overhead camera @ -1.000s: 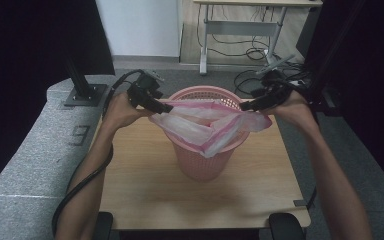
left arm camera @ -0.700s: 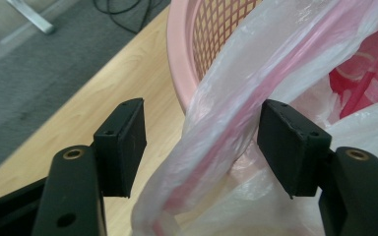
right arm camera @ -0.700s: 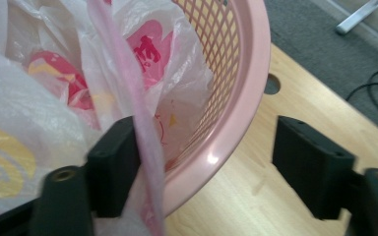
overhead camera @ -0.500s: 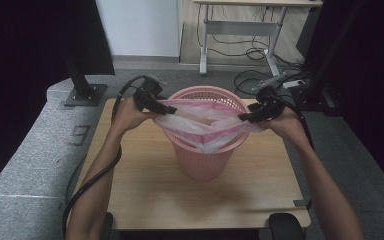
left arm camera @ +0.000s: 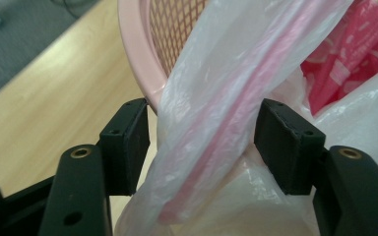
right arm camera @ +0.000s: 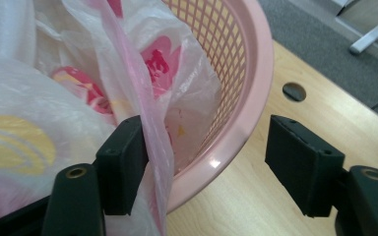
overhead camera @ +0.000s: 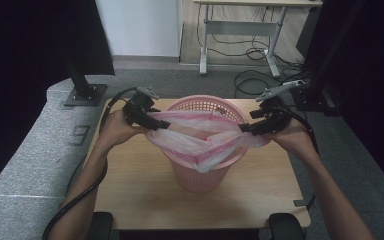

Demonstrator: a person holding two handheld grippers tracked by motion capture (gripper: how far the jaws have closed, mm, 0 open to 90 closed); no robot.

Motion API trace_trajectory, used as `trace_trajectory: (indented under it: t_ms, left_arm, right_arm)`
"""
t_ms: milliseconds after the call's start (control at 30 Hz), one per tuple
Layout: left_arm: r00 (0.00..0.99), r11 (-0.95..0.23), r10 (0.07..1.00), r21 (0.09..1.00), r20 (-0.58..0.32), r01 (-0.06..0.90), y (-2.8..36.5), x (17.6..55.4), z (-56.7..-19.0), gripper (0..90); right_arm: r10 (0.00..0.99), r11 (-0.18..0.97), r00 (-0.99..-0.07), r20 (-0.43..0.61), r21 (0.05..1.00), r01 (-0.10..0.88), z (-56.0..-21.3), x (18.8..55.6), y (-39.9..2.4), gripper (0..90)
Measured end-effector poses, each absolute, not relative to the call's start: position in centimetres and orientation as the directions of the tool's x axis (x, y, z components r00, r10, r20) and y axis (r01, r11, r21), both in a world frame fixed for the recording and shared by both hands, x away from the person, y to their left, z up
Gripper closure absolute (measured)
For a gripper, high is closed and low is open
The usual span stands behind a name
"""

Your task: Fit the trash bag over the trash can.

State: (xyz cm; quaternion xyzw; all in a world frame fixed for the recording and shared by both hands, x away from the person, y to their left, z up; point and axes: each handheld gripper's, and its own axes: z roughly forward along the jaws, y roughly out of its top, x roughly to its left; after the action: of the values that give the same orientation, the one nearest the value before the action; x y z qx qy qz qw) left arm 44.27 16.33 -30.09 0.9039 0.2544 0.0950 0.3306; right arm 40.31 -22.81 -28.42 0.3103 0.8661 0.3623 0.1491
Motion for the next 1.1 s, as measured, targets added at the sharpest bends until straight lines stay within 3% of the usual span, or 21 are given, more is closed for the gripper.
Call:
trace_trajectory:
  t_ms: [167, 233, 300, 400, 567, 833, 1100]
  left_arm:
    - [0.847, -0.621, 0.532, 0.686, 0.013, 0.379, 16.8, 44.0, -28.7, 38.5]
    - [0.843, -0.618, 0.538, 0.692, 0.025, 0.373, 16.9, 43.9, -28.4, 42.4]
    - [0.843, -0.618, 0.536, 0.698, 0.038, 0.361, 17.0, 43.8, -28.2, 50.7]
    - [0.843, -0.609, 0.535, 0.716, 0.054, 0.342, 17.0, 43.9, -27.8, 69.4]
    - [0.802, -0.615, 0.586, 0.708, 0.115, 0.348, 16.2, 44.9, -27.4, 81.1]
    - [0.750, -0.638, 0.642, 0.651, 0.156, 0.411, 14.5, 48.1, -27.8, 81.5]
    - [0.722, -0.607, 0.687, 0.609, 0.078, 0.511, 14.2, 51.8, -29.9, 80.7]
  right_arm:
    - [0.597, 0.584, -0.801, -0.050, 0.711, 0.391, -27.8, 40.0, -22.3, 51.4]
    - [0.571, 0.613, -0.819, -0.057, 0.693, 0.380, -27.9, 39.8, -22.0, 66.1]
    - [0.549, 0.643, -0.832, -0.078, 0.675, 0.361, -28.1, 39.6, -21.7, 77.7]
    - [0.534, 0.664, -0.840, -0.089, 0.659, 0.352, -28.1, 39.7, -21.4, 85.8]
    - [0.595, 0.643, -0.789, -0.152, 0.679, 0.355, -27.4, 41.0, -21.3, 88.5]
    - [0.684, 0.606, -0.698, -0.213, 0.697, 0.382, -27.6, 44.7, -21.3, 88.4]
    - [0.717, 0.603, -0.657, -0.233, 0.681, 0.416, -29.4, 47.9, -20.4, 88.3]
